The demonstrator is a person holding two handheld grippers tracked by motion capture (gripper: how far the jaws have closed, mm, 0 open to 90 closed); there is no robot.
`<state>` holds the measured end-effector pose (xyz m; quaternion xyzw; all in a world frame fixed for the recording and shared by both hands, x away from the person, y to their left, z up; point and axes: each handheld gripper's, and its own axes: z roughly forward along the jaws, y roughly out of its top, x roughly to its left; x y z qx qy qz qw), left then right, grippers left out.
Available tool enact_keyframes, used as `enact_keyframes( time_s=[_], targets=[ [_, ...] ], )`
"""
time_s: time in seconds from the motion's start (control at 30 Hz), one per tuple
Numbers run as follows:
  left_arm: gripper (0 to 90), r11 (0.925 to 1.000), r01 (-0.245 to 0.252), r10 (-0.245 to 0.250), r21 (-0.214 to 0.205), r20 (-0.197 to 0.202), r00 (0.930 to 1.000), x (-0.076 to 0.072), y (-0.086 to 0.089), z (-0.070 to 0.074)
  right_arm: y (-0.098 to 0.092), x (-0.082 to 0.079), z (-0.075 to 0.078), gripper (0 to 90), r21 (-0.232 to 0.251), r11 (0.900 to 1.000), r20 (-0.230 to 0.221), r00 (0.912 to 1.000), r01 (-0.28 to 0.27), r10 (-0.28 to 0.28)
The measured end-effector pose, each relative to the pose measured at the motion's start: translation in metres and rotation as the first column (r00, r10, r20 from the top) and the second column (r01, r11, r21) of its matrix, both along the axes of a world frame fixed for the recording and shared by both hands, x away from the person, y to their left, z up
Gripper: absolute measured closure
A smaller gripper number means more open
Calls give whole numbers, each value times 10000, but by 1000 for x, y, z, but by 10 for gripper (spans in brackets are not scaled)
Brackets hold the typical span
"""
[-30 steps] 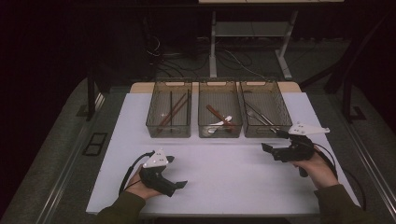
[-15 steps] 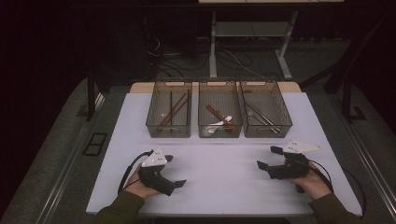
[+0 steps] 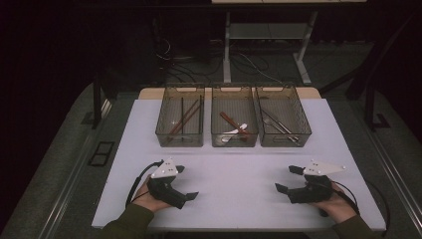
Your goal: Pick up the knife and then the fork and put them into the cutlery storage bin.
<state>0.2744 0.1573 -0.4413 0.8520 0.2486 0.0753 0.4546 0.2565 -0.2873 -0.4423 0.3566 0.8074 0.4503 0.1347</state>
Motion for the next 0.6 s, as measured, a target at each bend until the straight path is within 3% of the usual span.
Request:
enact_keyframes(
  time_s=[0.2,0.6],
  targets=[
    [0,10000,-16,16,-7,6,10000,0,0,0,-3,-4,-4,161,-151,9999,-185,9998,-48,45],
    [0,10000,8,-8,45,-3,10000,0,0,0,-4,-5,-4,161,-221,9997,-107,9999,-93,91]
  ],
)
